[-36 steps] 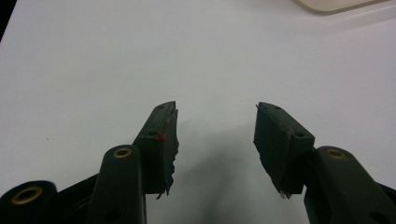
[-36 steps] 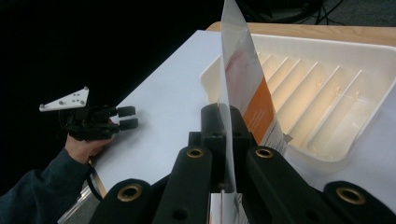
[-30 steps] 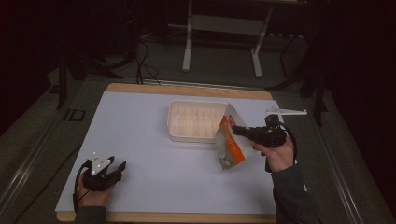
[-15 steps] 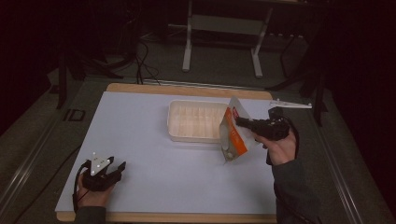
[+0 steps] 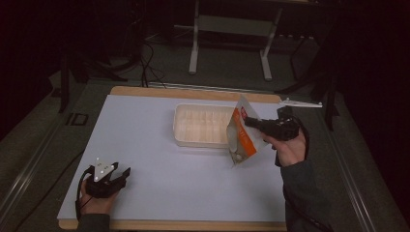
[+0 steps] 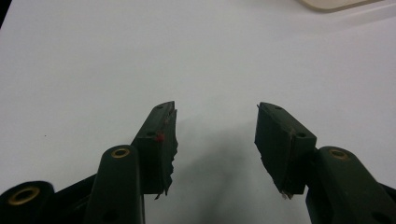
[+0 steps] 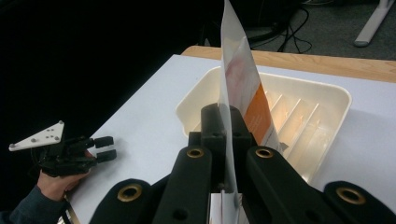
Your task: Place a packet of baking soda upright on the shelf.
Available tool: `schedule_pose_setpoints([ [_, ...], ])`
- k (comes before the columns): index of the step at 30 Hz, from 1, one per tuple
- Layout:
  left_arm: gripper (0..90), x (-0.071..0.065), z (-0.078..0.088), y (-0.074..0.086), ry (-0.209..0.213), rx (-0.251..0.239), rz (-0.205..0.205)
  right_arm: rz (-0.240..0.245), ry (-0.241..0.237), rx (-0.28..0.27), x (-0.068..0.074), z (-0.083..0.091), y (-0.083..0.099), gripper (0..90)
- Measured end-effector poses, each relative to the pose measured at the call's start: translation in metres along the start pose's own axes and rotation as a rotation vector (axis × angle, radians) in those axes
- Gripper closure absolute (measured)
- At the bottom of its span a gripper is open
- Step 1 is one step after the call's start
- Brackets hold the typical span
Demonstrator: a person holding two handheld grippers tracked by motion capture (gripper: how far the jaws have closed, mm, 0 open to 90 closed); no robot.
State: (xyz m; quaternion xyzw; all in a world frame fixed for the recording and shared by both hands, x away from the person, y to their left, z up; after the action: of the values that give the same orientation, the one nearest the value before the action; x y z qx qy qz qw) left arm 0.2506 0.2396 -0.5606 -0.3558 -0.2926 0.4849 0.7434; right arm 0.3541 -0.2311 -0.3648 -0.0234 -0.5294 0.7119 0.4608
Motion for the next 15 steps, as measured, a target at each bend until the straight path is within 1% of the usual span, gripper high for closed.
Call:
schedule_pose_setpoints([
  [6,47.9,0.0,-0.0001,0.0,0.001,0.001,-0.001,0.001,0.012,-0.001,0.0001,-0.001,-0.0034,90.0],
  [8,47.9,-0.0002,-0.0001,-0.0001,0.003,0.0,-0.002,-0.005,0.015,-0.009,-0.0007,-0.0006,-0.0052,90.0],
  [15,48.0,-0.0004,-0.0001,-0.0001,0.004,0.002,-0.004,0.001,0.024,-0.018,-0.0009,-0.002,-0.008,90.0],
])
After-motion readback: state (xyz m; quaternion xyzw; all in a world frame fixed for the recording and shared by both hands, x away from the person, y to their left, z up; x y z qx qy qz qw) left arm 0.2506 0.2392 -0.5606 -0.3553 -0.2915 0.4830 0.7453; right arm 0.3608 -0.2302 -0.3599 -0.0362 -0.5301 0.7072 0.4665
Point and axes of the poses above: each handheld gripper's, and its own axes: z roughly backward along the jaws, y roughly out of its underside, x roughly to its left, the point moved 2 cm from there along -z, roughly forward along the jaws, and after that the axes turned 4 degrees about -z, right-handed, at the moved point
